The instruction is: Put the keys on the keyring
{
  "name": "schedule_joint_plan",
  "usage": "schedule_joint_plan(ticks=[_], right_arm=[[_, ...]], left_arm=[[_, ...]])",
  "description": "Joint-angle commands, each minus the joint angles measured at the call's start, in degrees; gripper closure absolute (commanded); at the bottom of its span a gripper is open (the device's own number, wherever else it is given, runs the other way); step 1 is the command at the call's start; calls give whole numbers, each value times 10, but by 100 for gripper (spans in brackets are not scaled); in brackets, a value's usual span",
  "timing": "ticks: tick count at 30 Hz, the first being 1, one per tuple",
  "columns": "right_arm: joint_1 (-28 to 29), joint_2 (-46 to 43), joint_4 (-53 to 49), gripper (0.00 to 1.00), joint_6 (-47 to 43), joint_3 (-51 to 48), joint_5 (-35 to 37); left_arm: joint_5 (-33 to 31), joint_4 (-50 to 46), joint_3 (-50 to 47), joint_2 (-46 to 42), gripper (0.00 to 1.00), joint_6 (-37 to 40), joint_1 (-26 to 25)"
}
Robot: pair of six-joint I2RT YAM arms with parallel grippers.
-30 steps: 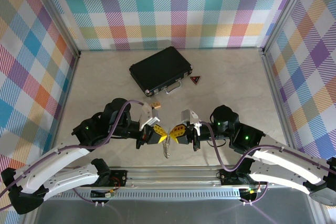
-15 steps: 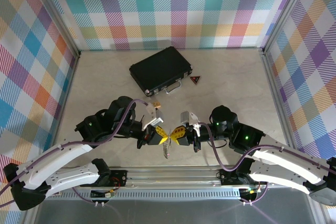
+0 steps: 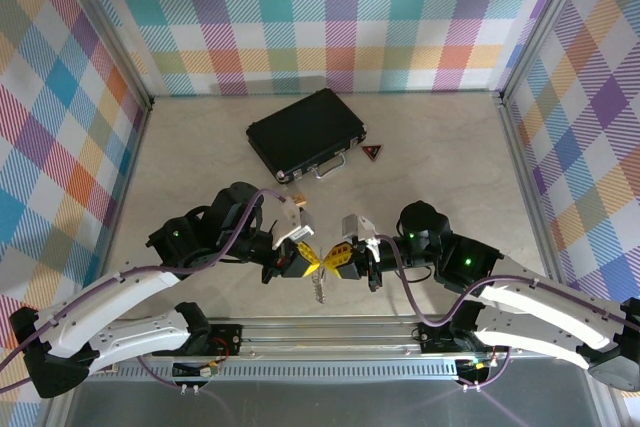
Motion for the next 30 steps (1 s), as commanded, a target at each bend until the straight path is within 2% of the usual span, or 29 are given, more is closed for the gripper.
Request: schedule_joint_plan(ticks=[1, 13, 20, 23, 30], right_arm=[[7, -5, 13, 100, -15, 19, -39], [7, -28, 9, 100, -29, 1, -33], [7, -33, 11, 100, -29, -4, -13], [7, -37, 12, 95, -29, -6, -1], [7, -37, 21, 86, -29, -9, 0]], left_arm=[[-8, 18, 13, -4, 100, -10, -2], [-35, 84, -13, -18, 100, -55, -2], [-57, 178, -67, -57, 100, -96, -2], [-62, 220, -89, -80, 100, -107, -2], [-68, 243, -109, -106, 100, -109, -3]])
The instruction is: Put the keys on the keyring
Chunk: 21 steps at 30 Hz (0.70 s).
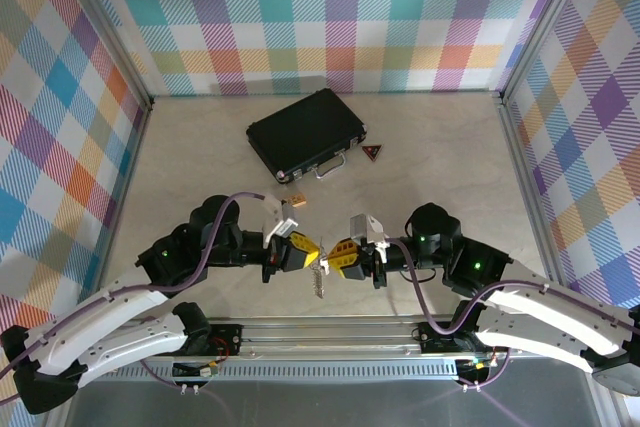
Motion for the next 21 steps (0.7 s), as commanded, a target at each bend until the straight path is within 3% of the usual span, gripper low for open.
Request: schedule_joint_plan(ticks=[1, 9, 16, 21], right_arm=[[4, -3, 15, 86, -12, -7, -22], [4, -13, 16, 78, -2, 1, -17], [5, -66, 21, 69, 40, 8, 54], [5, -35, -19, 70, 56, 55, 64]], left_arm=[[-15, 52, -9, -14, 100, -9, 1], [-14, 106, -43, -48, 100, -7, 1], [-2, 140, -65, -97, 100, 23, 0], [14, 156, -65, -101, 100, 30, 1]])
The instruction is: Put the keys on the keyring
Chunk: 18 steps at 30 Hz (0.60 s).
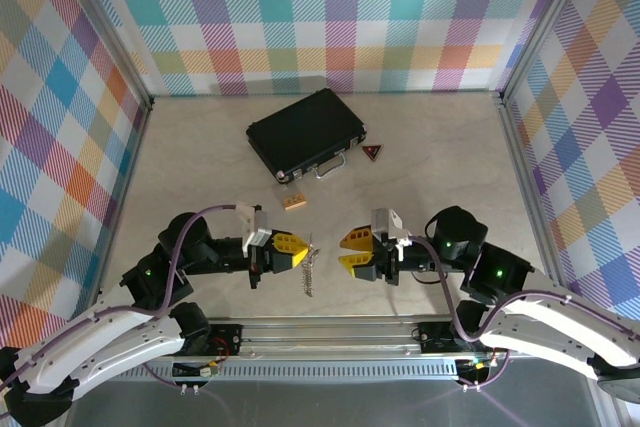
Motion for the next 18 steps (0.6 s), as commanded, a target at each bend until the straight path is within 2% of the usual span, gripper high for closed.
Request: schedule_joint_plan(ticks=[1, 18], right_arm=[[3, 26, -10, 70, 25, 41, 13], [3, 83, 41, 70, 65, 52, -22]], left_arm=[[25, 42, 0, -1, 100, 16, 1], [22, 14, 13, 16, 100, 36, 1]])
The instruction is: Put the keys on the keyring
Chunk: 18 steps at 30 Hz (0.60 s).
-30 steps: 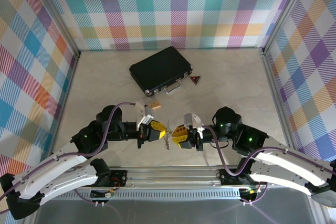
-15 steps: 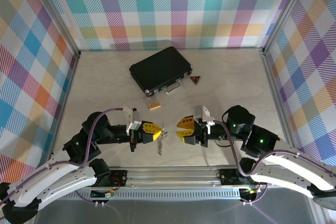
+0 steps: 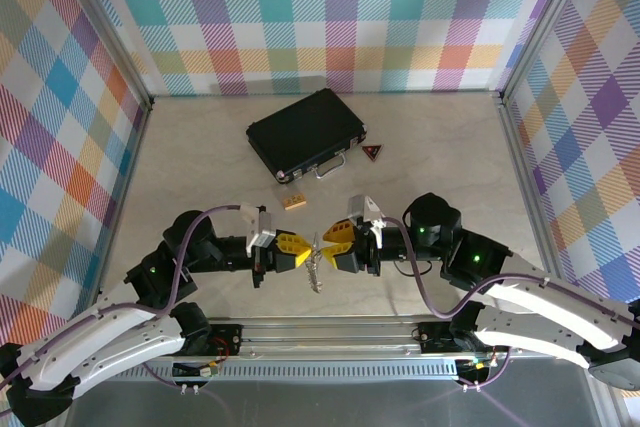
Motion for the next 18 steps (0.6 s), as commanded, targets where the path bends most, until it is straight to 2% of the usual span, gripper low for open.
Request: schedule_joint_plan(ticks=[1, 4, 8, 10, 13, 18], right_arm=[[3, -6, 29, 69, 13, 13, -11], [3, -9, 28, 68, 16, 16, -6], [3, -9, 29, 54, 23, 25, -16], [3, -2, 28, 51, 27, 30, -21], [4, 10, 23, 52, 30, 34, -24], [3, 15, 15, 62, 30, 31, -16]], left_arm=[[12, 4, 12, 1, 100, 13, 1], [11, 2, 12, 3, 100, 14, 1], [8, -2, 13, 6, 100, 16, 0], [7, -3, 14, 6, 100, 17, 0], [6, -1, 13, 6, 100, 17, -1], [6, -1, 14, 2, 100, 16, -3]])
